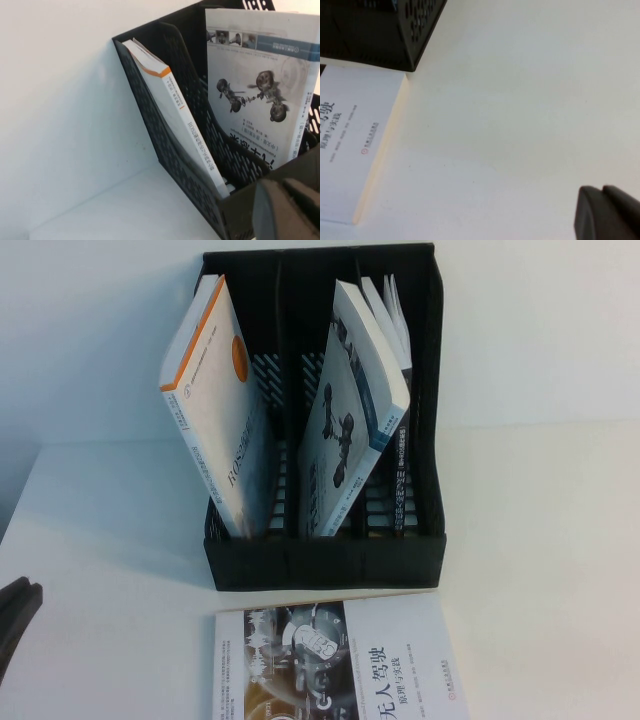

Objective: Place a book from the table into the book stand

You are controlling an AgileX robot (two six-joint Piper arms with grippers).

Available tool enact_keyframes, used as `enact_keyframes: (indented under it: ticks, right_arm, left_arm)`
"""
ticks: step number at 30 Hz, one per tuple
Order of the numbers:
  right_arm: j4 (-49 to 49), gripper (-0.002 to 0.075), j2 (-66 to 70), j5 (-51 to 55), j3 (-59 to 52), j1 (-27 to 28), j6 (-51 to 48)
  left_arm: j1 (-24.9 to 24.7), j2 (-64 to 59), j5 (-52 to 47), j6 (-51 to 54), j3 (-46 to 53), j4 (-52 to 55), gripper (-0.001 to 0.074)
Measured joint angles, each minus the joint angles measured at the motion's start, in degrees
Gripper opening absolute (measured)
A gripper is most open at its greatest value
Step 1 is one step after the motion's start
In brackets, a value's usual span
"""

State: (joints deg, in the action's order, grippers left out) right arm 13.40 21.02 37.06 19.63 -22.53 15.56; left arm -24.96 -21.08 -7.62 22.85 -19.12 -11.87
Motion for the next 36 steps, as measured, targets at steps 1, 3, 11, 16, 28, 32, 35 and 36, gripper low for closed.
enact_keyframes:
  ticks: [1, 3, 11, 16, 28, 32, 35, 36]
  right_arm:
    - [-0.03, 0.0004, 0.00, 0.00, 0.00, 0.00, 0.00]
    - [-0.24, 0.0004, 0.00, 0.13, 0.00, 0.00, 0.04]
    - [-0.35, 0.0003, 0.00, 0.13, 0.00, 0.00, 0.04]
    - [-0.35, 0.0003, 0.00, 0.13, 0.00, 0.00, 0.13]
    - [-0.35, 0.0003, 0.00, 0.13, 0.00, 0.00, 0.13]
    - [-0.35, 0.0003, 0.00, 0.13, 0.00, 0.00, 0.13]
    - [-0.35, 0.0003, 0.00, 0.13, 0.00, 0.00, 0.13]
    - [-0.35, 0.0003, 0.00, 0.13, 0.00, 0.00, 0.13]
  left_arm:
    - [0.00, 0.00, -0.14, 0.00, 0.00, 0.00, -0.0004]
    - [0.00, 0.00, -0.25, 0.00, 0.00, 0.10, -0.0004]
    - [0.00, 0.00, -0.38, 0.00, 0.00, 0.10, -0.0004]
    - [0.00, 0.00, -0.47, -0.35, 0.00, 0.10, -0.0004]
    - [4.82, 6.57, -3.80, -0.35, 0.08, 0.10, -0.0003]
    - [11.05, 10.84, -4.39, -0.56, 1.07, 0.10, -0.0004]
    - [14.86, 14.57, -4.16, -0.81, 4.00, 0.10, -0.0003]
    - [15.96, 15.69, -4.16, -1.07, 5.60, -0.02, -0.0003]
